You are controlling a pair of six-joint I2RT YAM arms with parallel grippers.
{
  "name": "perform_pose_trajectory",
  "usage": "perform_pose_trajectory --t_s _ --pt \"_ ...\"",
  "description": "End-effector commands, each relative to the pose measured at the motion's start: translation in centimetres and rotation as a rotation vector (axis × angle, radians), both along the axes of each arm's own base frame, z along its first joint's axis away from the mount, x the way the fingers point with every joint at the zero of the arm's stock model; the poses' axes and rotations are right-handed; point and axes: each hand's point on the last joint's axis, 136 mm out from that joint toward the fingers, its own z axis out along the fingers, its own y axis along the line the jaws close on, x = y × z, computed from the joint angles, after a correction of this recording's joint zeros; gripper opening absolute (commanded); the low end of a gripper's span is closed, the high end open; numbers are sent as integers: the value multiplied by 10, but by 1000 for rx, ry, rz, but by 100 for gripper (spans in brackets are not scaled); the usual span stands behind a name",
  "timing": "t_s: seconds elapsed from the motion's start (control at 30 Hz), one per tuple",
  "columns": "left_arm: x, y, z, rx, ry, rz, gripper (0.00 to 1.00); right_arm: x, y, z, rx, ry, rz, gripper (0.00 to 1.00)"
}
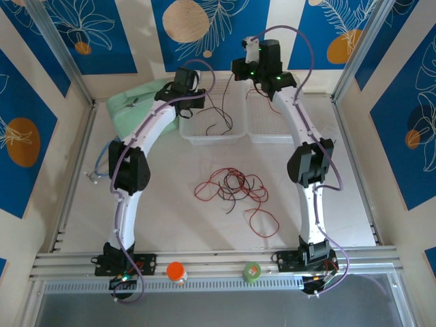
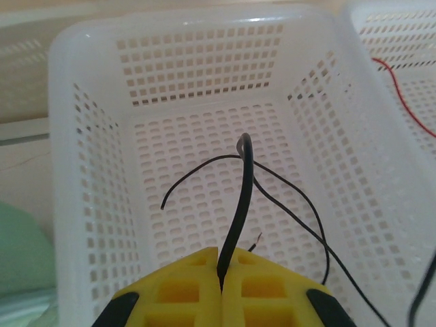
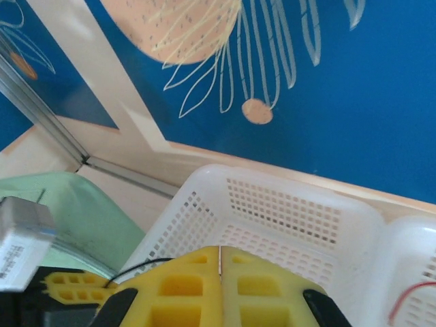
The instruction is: Untangle the cables
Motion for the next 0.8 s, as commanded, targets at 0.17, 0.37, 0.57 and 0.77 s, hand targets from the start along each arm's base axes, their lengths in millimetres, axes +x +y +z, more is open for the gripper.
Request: perform_pose_trajectory --t_s 0.17,0.37,0.57,0.77 --pt "13 -30 -39 -62 32 -94 43 3 50 -91 -19 174 70 0" --pt "2 -24 -8 -19 -26 -131 72 10 54 -118 -11 234 64 0" --pt "-19 5 22 97 -41 -86 79 12 59 -140 -4 276 66 0" --pt "-62 32 50 136 -47 -57 80 14 65 -162 3 321 62 21"
